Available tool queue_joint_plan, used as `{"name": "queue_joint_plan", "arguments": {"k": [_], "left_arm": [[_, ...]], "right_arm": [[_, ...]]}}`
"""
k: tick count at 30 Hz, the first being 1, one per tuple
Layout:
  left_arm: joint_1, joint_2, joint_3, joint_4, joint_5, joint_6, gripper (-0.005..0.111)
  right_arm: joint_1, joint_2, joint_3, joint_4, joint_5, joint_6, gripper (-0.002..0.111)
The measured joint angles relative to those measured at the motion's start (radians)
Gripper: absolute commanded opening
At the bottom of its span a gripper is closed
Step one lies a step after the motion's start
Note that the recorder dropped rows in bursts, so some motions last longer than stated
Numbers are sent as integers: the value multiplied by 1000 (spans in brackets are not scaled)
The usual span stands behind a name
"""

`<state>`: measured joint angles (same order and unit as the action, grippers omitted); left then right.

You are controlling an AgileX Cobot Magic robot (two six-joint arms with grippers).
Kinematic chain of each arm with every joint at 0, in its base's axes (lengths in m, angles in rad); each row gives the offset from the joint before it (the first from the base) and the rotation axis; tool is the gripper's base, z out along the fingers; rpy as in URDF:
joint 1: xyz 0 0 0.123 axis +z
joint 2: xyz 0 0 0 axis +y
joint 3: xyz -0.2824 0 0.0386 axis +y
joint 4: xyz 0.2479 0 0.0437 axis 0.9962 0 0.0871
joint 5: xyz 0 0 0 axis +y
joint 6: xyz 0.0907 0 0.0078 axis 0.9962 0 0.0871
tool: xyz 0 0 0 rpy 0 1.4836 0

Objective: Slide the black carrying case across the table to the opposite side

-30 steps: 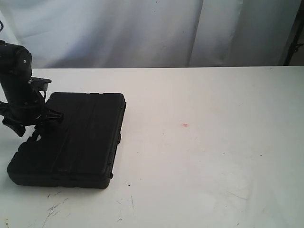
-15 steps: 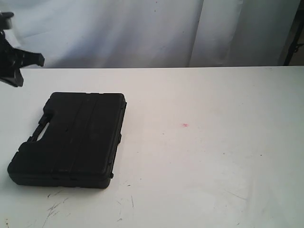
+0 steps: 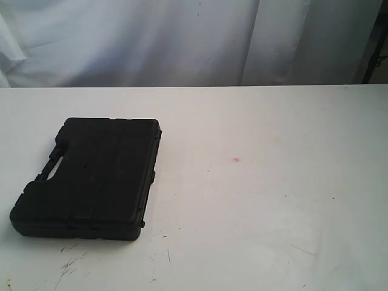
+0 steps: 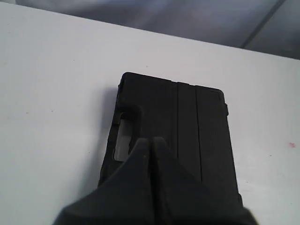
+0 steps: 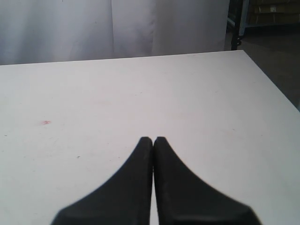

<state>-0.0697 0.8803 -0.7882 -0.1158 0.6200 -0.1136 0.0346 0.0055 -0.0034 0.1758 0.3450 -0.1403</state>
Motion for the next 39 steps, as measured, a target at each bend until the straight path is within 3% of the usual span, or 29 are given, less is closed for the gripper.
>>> {"name": "queue_joint_plan", "arguments": {"k": [4,10,26,30,36,39], "left_arm": [[0,-196,99,-16,7,-2,0],[0,-398,114,-16,138,-4,0],[0,-552,114,100,150,-6,0],[0,-599,167,100,60,-6,0],[0,-702,389,100,-222,-8,0],[0,-743,474,103,-268,-8,0]], "right_arm": [[0,0,0,0,0,0,0],[0,0,0,0,0,0,0],[0,0,0,0,0,0,0],[0,0,0,0,0,0,0],[0,0,0,0,0,0,0],[0,0,0,0,0,0,0]]}}
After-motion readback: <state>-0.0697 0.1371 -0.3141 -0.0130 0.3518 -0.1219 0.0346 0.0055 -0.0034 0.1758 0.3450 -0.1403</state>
